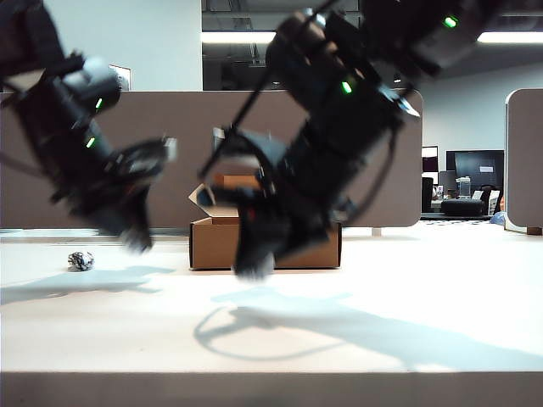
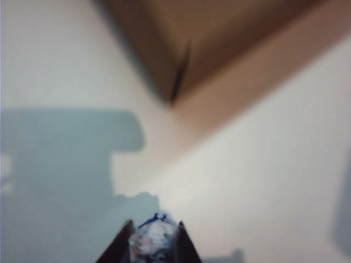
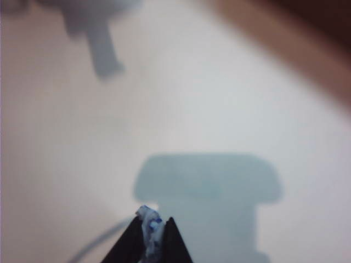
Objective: Pick up all the paper balls on the table and put them in the paper box.
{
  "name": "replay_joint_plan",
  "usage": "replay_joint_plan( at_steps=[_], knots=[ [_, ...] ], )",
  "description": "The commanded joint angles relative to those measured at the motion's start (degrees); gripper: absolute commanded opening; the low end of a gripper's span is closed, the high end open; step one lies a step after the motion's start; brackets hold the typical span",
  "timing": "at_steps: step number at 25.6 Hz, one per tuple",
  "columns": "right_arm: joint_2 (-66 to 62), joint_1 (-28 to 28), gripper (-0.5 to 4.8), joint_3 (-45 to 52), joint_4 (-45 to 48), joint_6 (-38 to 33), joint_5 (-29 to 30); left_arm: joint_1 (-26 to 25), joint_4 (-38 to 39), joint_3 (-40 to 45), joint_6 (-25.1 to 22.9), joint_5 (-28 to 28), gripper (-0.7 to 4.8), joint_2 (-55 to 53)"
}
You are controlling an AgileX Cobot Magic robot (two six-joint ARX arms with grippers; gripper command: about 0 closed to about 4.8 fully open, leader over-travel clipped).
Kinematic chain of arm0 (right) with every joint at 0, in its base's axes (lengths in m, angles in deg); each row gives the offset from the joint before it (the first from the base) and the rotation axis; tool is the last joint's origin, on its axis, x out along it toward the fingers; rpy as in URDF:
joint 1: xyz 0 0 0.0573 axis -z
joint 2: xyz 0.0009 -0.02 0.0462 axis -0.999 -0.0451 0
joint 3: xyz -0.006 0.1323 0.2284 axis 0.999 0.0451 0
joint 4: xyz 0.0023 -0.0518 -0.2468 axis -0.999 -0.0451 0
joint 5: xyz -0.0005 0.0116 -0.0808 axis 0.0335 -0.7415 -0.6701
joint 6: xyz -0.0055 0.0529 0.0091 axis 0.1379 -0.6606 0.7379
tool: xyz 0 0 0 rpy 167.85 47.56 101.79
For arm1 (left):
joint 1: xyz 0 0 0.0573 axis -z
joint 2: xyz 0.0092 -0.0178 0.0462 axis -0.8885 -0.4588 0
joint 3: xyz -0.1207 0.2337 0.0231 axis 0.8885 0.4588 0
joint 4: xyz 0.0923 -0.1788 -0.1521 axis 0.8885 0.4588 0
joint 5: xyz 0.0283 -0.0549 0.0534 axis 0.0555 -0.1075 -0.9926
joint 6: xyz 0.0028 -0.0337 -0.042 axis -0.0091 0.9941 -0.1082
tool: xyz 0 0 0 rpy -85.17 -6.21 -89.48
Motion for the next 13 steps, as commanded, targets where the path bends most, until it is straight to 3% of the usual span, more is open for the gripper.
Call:
replay_joint_plan(
  at_steps=[1,4,8,13],
  knots=[
    [0.8,2.0,0.53,-6.4,-2.7,3.2,-1.9,1.2,1.1,-6.1,0.2,0.2,0.8,0.4],
    [0.7,4.4,0.53,-12.1,-4.1,4.4,-3.0,1.9,0.1,-11.2,0.5,0.0,0.8,0.4],
    [-0.2,8.4,0.53,-18.6,-3.7,4.3,-3.8,3.1,-4.3,-15.4,5.8,-2.0,0.84,-0.2],
    [-9.9,13.2,0.53,-32.1,-4.3,4.3,-1.4,5.2,-12.9,-17.0,8.4,-2.1,0.93,-3.0]
  ],
)
